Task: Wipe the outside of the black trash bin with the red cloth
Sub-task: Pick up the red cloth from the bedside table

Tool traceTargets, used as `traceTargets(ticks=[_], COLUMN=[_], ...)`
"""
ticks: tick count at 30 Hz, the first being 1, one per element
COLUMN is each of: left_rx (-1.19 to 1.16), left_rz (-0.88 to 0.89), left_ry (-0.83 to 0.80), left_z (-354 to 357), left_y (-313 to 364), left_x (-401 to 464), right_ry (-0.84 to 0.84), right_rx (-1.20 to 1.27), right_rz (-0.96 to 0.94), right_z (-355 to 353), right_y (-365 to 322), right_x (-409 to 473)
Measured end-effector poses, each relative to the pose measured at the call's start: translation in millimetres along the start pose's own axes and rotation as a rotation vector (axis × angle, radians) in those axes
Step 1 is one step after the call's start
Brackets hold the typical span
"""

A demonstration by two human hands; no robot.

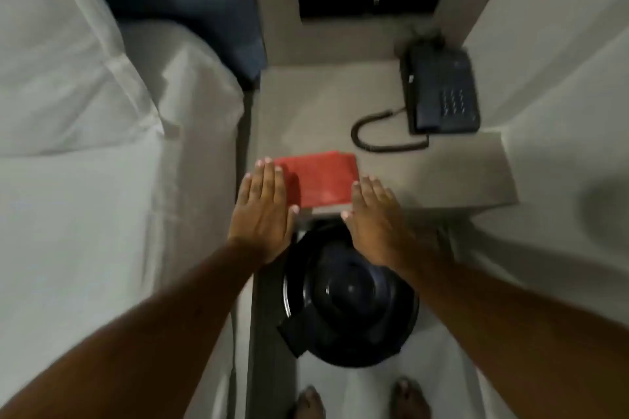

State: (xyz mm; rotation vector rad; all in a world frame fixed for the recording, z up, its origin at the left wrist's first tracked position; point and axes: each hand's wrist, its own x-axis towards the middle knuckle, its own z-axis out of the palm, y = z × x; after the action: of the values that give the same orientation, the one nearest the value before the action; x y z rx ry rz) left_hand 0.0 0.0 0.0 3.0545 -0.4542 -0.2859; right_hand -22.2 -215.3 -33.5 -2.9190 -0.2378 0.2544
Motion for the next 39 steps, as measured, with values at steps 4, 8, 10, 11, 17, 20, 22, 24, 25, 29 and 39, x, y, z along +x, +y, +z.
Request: traceTargets(ticks=[4, 8, 10, 11, 17, 20, 22, 24, 25, 29, 39], left_rx=[0.002, -0.03, -0.037, -0.047, -0.132, -0.185, -0.131, -0.048, 0.013, 0.228, 0.341], left_rz=[0.015, 0.02, 0.019, 0.027, 0.105, 0.146, 0.215, 0.296, 0.348, 0.496, 0.59], left_ry=[-0.046, -0.217, -0.252, -0.275, -0.1, -0.117, -0.2, -0.282, -0.313, -0.238, 0.053], left_z=[40, 61, 61, 59, 48, 64, 82, 103, 113, 147, 188], left_y=[-7, -7, -8, -10, 0, 32, 49, 62, 67, 77, 91], left_x=[10, 11, 15, 16, -18, -70, -102, -125, -132, -126, -120], right_ry=[-0.004, 0.171, 0.008, -0.077, 0.24, 0.382, 0.445, 0.453, 0.432, 0.463, 0.481], right_rx=[0.068, 0.241, 0.39, 0.531, 1.643, 1.904, 2.017, 2.138, 2.149, 2.23, 2.485], right_rz=[0.072, 0.313, 0.597, 0.711, 0.743, 0.697, 0.689, 0.688, 0.705, 0.691, 0.878], right_z=[23, 10, -2, -5, -52, -70, -73, -62, -54, 14, 224], right_y=[4, -16, -22, -25, -36, -22, -7, 18, 28, 65, 109], right_x=[12, 34, 55, 63, 33, -37, -93, -151, -177, -257, -286])
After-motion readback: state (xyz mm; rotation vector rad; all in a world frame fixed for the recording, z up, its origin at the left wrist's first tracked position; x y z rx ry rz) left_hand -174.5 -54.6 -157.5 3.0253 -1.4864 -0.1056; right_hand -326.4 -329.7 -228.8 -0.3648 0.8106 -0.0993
